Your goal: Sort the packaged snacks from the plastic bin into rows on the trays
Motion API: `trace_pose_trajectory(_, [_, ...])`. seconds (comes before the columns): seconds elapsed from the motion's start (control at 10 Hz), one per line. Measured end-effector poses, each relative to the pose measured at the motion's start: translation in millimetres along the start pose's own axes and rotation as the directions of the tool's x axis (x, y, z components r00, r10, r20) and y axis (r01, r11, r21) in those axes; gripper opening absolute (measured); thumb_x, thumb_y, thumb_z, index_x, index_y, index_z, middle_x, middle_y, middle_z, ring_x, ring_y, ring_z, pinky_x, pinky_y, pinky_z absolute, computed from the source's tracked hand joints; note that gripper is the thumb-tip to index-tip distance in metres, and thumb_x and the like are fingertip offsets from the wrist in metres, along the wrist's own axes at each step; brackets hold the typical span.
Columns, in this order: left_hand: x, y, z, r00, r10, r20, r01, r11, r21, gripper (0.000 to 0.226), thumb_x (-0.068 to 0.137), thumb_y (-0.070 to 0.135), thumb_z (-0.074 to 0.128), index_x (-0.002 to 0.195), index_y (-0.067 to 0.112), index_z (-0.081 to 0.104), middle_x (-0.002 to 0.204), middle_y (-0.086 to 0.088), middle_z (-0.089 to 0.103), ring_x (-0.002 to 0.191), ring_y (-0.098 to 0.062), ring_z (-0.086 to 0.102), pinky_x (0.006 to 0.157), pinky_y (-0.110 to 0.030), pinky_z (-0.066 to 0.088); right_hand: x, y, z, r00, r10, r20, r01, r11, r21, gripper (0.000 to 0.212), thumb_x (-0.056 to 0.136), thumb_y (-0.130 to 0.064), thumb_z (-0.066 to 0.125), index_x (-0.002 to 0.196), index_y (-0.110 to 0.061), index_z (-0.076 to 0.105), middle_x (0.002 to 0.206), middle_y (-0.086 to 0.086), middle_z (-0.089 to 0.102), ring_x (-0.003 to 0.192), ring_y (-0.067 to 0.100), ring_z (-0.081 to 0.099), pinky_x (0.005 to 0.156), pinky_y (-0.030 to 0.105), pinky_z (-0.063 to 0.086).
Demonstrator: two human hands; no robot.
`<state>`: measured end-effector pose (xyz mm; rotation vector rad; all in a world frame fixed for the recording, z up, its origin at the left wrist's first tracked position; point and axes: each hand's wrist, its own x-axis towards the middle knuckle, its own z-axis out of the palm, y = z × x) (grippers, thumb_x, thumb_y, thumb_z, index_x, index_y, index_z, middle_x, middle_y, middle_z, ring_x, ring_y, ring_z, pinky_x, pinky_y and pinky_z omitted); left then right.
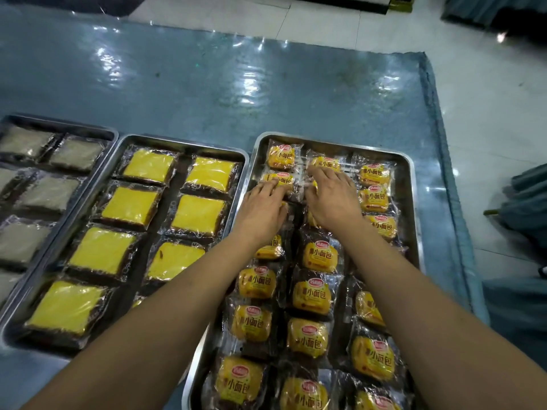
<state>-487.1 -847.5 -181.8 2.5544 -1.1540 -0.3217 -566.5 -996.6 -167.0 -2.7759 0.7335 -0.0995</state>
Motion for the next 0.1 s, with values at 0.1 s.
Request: trace_pose_trajectory(0.1, [-14.3, 4.8, -14.3, 1.0, 0.006, -0.027, -0.006, 1.0, -0.002, 0.043, 0.104, 0.034, 0.045, 0.147, 0.027, 0.041, 0.158, -0.001, 0.034, 0.146, -0.024, 0.029, 0.119, -0.045, 0.025, -19.8, -5.2, -14.2, 1.0, -0.003, -0.023, 0.003, 1.0, 0.007, 0.047, 0.105, -0.035, 0.04, 0.15, -0.021, 0.04, 0.153, 0.003, 0.045, 0.141, 0.025, 0.039, 0.121, 0.045, 0.021])
